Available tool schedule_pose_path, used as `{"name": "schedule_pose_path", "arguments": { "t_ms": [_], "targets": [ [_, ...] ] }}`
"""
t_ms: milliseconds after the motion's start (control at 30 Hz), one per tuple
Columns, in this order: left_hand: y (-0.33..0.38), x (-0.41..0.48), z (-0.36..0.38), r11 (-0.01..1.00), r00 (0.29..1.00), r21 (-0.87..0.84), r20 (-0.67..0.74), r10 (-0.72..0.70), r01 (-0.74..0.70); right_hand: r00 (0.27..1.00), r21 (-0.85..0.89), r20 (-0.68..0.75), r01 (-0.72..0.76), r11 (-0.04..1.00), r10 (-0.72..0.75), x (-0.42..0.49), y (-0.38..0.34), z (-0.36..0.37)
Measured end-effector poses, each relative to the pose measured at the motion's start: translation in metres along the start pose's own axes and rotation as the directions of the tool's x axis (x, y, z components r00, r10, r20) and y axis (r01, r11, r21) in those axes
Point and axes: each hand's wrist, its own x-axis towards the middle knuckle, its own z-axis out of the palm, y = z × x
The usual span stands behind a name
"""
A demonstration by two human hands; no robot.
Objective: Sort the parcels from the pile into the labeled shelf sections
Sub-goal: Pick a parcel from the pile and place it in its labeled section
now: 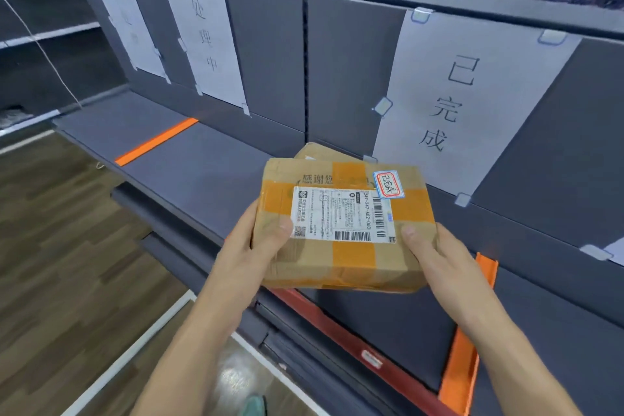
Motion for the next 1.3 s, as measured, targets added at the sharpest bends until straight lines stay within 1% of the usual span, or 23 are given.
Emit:
{"name": "schedule_pose_path", "arguments": {
  "t_ms": [133, 200, 333, 467, 567, 667, 800, 900, 967, 1100, 1200, 1300],
  "targets": [
    [0.0, 0.047, -0.023, 1.0, 0.996, -0.001, 0.087, 0.017, -0.017, 0.995, 0.021, -0.086, -0.046, 0.999, 0.048, 0.021, -0.011, 0.025],
    [0.003, 0.074, -0.039, 1.0, 0.986, -0.008, 0.164, 0.014, -0.012, 0.984, 0.038, -0.164, -0.063, 0.997, 0.068, 0.029, -0.019, 0.04],
    [0.015, 0.128, -0.07, 1.0, 0.927, -0.004, 0.376, 0.01, -0.009, 0.944, 0.058, -0.309, -0.1, 0.993, 0.113, 0.046, -0.038, 0.069],
    [0.021, 0.173, -0.083, 1.0, 0.884, -0.011, 0.468, 0.003, 0.002, 0.915, 0.07, -0.382, -0.113, 0.991, 0.132, 0.058, -0.051, 0.093],
    [0.022, 0.203, -0.084, 1.0, 0.849, 0.021, 0.529, -0.01, -0.002, 0.904, 0.126, -0.406, -0.085, 0.988, 0.13, 0.07, -0.058, 0.102],
    [0.023, 0.232, -0.081, 0.999, 0.837, 0.044, 0.547, -0.023, -0.002, 0.912, 0.151, -0.399, -0.037, 0.988, 0.095, 0.079, -0.064, 0.105],
    [0.016, 0.26, -0.075, 0.998, 0.836, 0.056, 0.548, -0.033, 0.003, 0.91, 0.116, -0.411, -0.009, 0.993, 0.056, 0.094, -0.069, 0.106],
    [0.003, 0.269, -0.068, 0.995, 0.817, 0.095, 0.572, -0.075, 0.024, 0.903, 0.107, -0.419, -0.057, 0.993, 0.097, 0.103, -0.062, 0.108],
    [-0.005, 0.271, -0.068, 0.994, 0.805, 0.103, 0.586, -0.093, 0.04, 0.901, 0.084, -0.422, -0.068, 0.994, 0.097, 0.101, -0.056, 0.11],
    [-0.018, 0.263, -0.075, 0.998, 0.779, 0.053, 0.623, -0.067, 0.043, 0.894, 0.068, -0.436, -0.084, 0.994, 0.106, 0.089, -0.048, 0.115],
    [-0.029, 0.249, -0.078, 0.998, 0.782, 0.056, 0.621, -0.053, 0.024, 0.895, 0.049, -0.419, -0.148, 0.988, 0.155, 0.083, -0.038, 0.125],
    [-0.034, 0.244, -0.078, 0.997, 0.802, 0.077, 0.594, -0.064, 0.022, 0.896, 0.03, -0.393, -0.213, 0.977, 0.208, 0.083, -0.029, 0.129]
  ]
}}
